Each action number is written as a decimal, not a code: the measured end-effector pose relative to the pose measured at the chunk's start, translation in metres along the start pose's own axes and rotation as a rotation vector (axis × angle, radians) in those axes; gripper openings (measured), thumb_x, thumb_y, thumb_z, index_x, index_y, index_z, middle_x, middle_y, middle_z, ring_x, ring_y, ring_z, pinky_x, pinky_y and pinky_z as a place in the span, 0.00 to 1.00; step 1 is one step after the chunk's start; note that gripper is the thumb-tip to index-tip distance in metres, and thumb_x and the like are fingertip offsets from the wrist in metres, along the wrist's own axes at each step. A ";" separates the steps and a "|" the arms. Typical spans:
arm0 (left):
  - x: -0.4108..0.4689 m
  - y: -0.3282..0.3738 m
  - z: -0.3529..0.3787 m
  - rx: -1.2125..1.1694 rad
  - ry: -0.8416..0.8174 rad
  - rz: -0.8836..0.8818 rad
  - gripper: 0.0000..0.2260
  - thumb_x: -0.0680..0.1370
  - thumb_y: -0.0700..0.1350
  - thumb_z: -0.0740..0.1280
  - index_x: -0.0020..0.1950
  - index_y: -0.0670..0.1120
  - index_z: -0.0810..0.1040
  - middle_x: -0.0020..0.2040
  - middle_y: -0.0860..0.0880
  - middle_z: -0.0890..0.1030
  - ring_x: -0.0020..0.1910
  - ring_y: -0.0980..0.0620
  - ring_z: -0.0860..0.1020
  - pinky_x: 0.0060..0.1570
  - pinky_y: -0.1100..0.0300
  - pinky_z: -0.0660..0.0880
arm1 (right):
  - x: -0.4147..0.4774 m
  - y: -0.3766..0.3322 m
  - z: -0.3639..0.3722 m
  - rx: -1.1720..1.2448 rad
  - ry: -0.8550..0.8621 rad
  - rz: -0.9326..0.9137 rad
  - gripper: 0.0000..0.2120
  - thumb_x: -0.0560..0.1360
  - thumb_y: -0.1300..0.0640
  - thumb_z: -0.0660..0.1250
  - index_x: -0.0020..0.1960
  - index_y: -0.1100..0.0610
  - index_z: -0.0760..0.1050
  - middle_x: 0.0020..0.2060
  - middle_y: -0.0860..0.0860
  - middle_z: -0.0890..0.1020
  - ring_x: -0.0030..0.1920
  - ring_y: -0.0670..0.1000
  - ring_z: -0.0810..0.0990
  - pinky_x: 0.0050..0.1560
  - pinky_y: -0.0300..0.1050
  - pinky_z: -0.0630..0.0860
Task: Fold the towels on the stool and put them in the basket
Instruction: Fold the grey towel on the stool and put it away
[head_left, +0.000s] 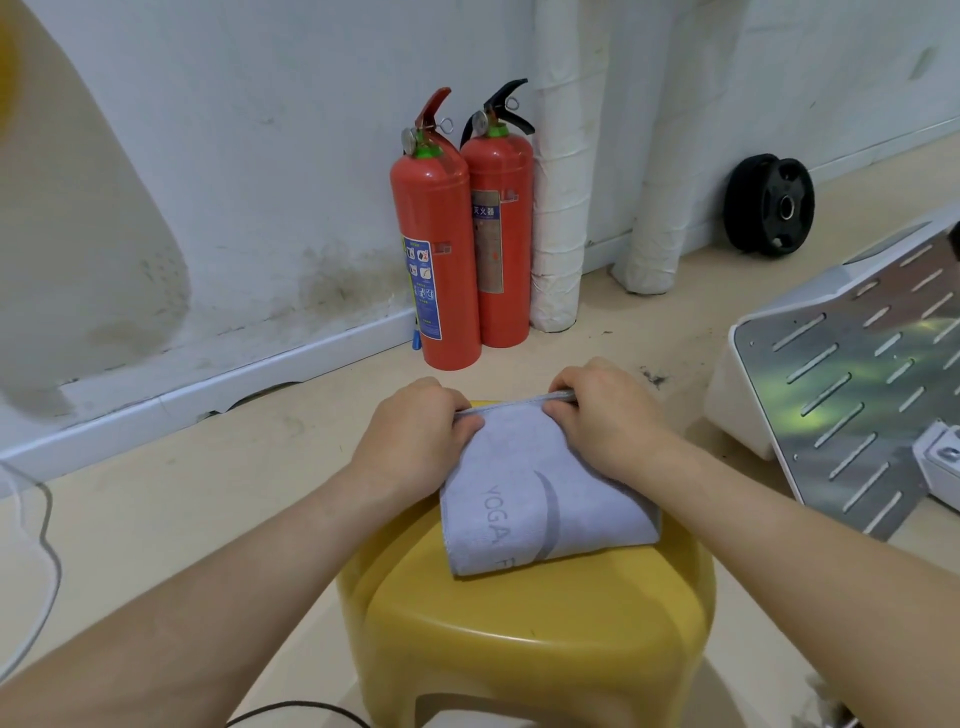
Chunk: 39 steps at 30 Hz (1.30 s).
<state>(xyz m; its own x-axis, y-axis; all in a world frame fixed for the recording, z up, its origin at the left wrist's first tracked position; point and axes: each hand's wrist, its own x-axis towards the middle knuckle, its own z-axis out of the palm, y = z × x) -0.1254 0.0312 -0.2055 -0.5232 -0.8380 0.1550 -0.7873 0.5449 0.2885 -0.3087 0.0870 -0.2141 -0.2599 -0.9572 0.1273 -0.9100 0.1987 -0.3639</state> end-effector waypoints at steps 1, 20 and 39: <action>0.000 -0.001 0.000 -0.002 0.007 0.007 0.12 0.79 0.51 0.62 0.52 0.47 0.82 0.46 0.46 0.78 0.48 0.46 0.75 0.43 0.55 0.68 | 0.001 0.001 -0.003 0.027 -0.019 0.020 0.09 0.77 0.49 0.62 0.51 0.52 0.78 0.46 0.51 0.75 0.48 0.54 0.74 0.47 0.48 0.72; -0.002 -0.002 -0.028 -0.173 -0.515 -0.003 0.09 0.76 0.47 0.69 0.55 0.49 0.80 0.47 0.54 0.80 0.47 0.54 0.78 0.48 0.61 0.74 | -0.001 -0.001 -0.037 0.147 -0.457 -0.014 0.11 0.69 0.57 0.73 0.48 0.50 0.74 0.47 0.48 0.77 0.45 0.49 0.76 0.43 0.41 0.74; -0.106 0.042 0.000 0.235 -0.427 0.523 0.27 0.80 0.62 0.41 0.77 0.58 0.37 0.78 0.56 0.37 0.76 0.55 0.36 0.75 0.49 0.40 | -0.047 0.011 -0.015 0.144 -0.122 -0.018 0.07 0.73 0.50 0.67 0.47 0.52 0.72 0.37 0.45 0.75 0.44 0.52 0.75 0.45 0.46 0.73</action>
<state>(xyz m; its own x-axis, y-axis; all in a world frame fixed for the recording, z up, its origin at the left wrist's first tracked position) -0.1027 0.1428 -0.2102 -0.8955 -0.4073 -0.1795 -0.4231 0.9042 0.0590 -0.3112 0.1377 -0.2102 -0.1950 -0.9805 0.0254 -0.8564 0.1576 -0.4917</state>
